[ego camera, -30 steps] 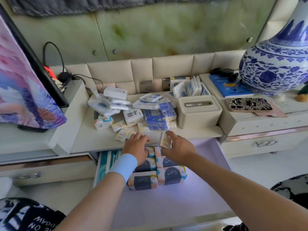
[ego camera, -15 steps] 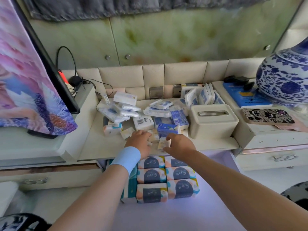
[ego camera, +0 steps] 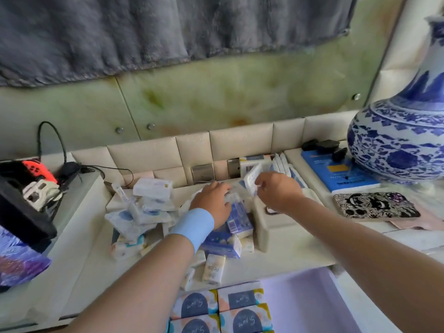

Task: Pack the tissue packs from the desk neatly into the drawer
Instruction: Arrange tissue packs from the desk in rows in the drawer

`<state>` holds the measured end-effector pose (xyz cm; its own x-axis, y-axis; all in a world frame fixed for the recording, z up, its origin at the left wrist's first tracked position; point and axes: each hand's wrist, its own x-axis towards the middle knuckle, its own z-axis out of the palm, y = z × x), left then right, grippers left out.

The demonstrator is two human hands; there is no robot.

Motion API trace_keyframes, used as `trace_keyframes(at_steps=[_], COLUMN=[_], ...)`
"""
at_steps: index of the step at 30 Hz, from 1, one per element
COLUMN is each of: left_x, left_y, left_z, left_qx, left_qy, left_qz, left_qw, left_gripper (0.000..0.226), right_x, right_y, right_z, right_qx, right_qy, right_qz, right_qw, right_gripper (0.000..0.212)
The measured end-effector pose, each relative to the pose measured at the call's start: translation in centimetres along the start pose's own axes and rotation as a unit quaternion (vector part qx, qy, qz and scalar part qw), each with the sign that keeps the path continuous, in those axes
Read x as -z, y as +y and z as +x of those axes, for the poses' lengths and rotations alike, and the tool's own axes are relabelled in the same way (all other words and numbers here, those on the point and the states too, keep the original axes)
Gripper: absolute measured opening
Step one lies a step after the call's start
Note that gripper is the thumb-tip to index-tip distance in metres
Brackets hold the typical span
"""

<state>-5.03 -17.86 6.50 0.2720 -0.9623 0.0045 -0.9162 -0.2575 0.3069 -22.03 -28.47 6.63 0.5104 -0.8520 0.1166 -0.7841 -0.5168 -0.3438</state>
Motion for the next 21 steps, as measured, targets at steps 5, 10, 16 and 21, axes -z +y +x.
trace_keyframes(at_steps=[5, 10, 16, 21], left_x=[-0.7, -2.1, -4.4, -5.5], left_y=[2.6, 4.1, 4.8, 4.1], left_z=[8.1, 16.4, 22.0, 23.0], left_qx=[-0.028, -0.04, -0.045, -0.043], left_qy=[0.026, 0.013, -0.067, -0.055], left_qz=[0.022, 0.064, 0.131, 0.221], left_qw=[0.999, 0.997, 0.988, 0.973], left_gripper=[0.043, 0.049, 0.065, 0.059], right_x=[-0.2, -1.6, -2.5, -3.2], right_y=[3.7, 6.3, 8.0, 9.0], right_z=[7.0, 11.4, 14.2, 14.6], right_qx=[-0.036, -0.138, -0.112, -0.169], right_qy=[0.011, -0.051, -0.076, -0.114], right_qz=[-0.043, -0.13, -0.02, 0.09], right_qw=[0.998, 0.98, 0.991, 0.975], right_gripper=[0.044, 0.058, 0.059, 0.094])
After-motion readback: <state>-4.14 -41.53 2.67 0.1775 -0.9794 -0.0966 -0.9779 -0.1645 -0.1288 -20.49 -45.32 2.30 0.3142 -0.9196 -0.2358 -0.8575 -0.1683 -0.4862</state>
